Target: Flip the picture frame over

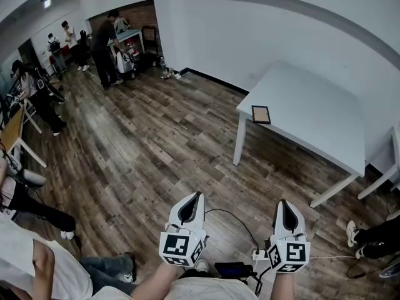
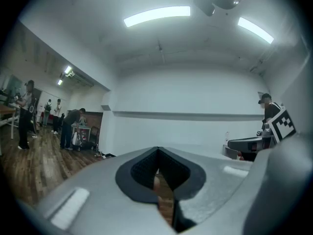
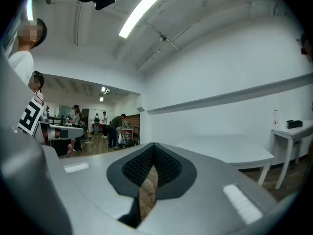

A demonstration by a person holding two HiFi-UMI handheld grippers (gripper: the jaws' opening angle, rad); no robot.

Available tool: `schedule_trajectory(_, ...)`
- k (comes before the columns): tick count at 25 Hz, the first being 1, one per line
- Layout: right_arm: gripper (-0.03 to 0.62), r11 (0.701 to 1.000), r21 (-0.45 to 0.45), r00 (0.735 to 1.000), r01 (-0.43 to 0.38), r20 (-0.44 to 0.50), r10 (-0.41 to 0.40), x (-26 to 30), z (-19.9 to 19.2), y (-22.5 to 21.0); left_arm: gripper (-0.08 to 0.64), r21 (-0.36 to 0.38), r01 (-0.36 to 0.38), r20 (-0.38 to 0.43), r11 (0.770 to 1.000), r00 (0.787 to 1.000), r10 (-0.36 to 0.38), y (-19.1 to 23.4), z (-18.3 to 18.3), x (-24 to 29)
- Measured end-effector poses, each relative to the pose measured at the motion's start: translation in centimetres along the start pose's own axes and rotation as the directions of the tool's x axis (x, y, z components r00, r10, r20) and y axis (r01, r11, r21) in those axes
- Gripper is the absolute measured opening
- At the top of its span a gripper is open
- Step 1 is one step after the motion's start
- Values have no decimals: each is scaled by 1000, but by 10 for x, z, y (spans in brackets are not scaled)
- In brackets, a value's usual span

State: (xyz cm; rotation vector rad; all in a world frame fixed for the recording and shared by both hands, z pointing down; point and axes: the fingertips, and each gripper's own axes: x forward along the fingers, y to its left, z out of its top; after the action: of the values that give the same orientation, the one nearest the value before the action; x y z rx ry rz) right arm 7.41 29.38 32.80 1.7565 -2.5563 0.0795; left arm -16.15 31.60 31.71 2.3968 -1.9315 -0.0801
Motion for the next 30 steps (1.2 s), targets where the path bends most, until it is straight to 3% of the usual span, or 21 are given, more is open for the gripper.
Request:
schedule_trajectory(15,25,1000,20,1000,23,18,-24,-11,3,-20,0,4,9,5,1000,1000,-9,-19,3,4)
schedule_trajectory(30,25,999,51,1000,-1,31,0,-50,-1,-72,0,26,8,6,1000,1000,-8,-90,1,1)
